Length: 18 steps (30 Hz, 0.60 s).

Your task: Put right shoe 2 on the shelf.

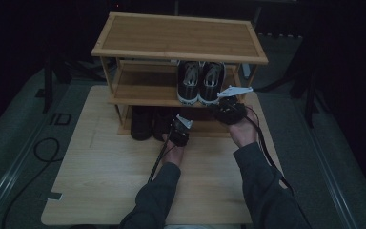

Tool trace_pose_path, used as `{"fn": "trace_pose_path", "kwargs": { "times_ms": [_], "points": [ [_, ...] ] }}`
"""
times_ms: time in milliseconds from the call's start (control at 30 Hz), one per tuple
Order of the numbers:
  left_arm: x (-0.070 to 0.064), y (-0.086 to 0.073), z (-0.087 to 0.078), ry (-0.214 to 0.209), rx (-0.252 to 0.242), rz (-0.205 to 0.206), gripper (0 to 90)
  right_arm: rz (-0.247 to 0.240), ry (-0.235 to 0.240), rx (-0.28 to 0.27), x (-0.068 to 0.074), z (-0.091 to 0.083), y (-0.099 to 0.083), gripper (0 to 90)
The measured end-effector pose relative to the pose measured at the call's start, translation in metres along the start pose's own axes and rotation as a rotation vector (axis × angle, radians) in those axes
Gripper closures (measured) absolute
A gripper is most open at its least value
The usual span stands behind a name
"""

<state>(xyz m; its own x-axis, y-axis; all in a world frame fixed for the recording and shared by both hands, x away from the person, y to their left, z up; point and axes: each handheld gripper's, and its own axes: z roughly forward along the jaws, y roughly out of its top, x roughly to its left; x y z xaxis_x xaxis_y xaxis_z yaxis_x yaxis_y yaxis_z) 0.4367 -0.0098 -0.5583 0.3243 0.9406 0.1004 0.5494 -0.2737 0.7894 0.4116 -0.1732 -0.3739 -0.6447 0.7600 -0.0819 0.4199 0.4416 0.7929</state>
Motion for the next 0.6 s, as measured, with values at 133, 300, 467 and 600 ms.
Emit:
{"fn": "trace_pose_path", "kwargs": {
  "times_ms": [133,300,467,600],
  "points": [
    [0.0,0.0,0.0,0.001,0.0,0.001,90.0,-0.006,-0.008,0.007,-0.001,-0.003,-0.002,80.6],
    [0.0,0.0,0.0,0.003,-0.004,-0.002,90.0,-0.019,-0.016,-0.011,-0.001,-0.017,-0.002,76.3],
    [0.0,0.0,0.0,0.001,0.0,0.0,90.0,-0.015,-0.032,-0.01,-0.007,-0.023,-0.006,74.1],
    [0.0,0.0,0.0,0.001,0.002,0.003,90.0,-0.017,-0.052,0.003,-0.013,-0.023,-0.012,72.8]
  ]
}}
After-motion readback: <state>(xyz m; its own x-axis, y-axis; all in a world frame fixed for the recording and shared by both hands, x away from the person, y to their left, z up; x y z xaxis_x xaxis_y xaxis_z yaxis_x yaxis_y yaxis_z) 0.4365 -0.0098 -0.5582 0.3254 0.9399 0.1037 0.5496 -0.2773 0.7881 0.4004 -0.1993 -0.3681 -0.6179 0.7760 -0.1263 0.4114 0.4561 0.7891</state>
